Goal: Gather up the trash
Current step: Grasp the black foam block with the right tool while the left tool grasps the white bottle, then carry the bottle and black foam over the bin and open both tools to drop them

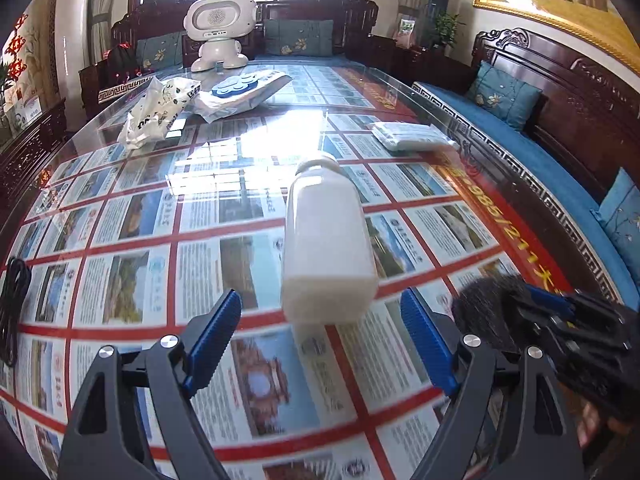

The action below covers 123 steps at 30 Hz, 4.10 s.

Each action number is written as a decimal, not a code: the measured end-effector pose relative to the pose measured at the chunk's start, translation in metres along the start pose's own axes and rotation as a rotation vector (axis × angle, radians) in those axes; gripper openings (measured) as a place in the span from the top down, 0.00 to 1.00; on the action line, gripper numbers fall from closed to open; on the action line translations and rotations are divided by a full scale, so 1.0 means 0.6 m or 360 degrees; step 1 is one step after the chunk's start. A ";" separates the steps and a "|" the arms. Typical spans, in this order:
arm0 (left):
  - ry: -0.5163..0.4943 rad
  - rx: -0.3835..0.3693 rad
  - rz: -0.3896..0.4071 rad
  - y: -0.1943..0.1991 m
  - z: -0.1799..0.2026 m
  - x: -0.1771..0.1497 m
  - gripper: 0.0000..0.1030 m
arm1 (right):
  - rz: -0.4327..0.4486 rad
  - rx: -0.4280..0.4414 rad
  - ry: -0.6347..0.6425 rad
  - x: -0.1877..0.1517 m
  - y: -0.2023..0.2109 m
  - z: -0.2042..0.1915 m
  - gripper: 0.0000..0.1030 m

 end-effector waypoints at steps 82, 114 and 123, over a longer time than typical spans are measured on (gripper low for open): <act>-0.0324 -0.0276 -0.0226 0.461 -0.023 -0.712 0.50 | -0.0201 0.0291 -0.0044 -0.587 0.338 -0.301 0.53; -0.0495 -0.0405 -0.0329 0.452 0.051 -0.757 0.42 | -0.0074 0.0232 -0.0116 -0.583 0.386 -0.266 0.52; -0.0480 -0.0393 -0.0326 0.450 0.049 -0.752 0.42 | -0.0071 0.0255 -0.0106 -0.581 0.386 -0.270 0.52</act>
Point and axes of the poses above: each gripper's, at about its wrist camera, not at the fingertips, and y roughly against the way its jaws point, z to its right, x to its top, the point moved 9 cm from there along -y, roughly the way its jaws point, and after that the axes turned 15 degrees about y, right-handed, at the moved point
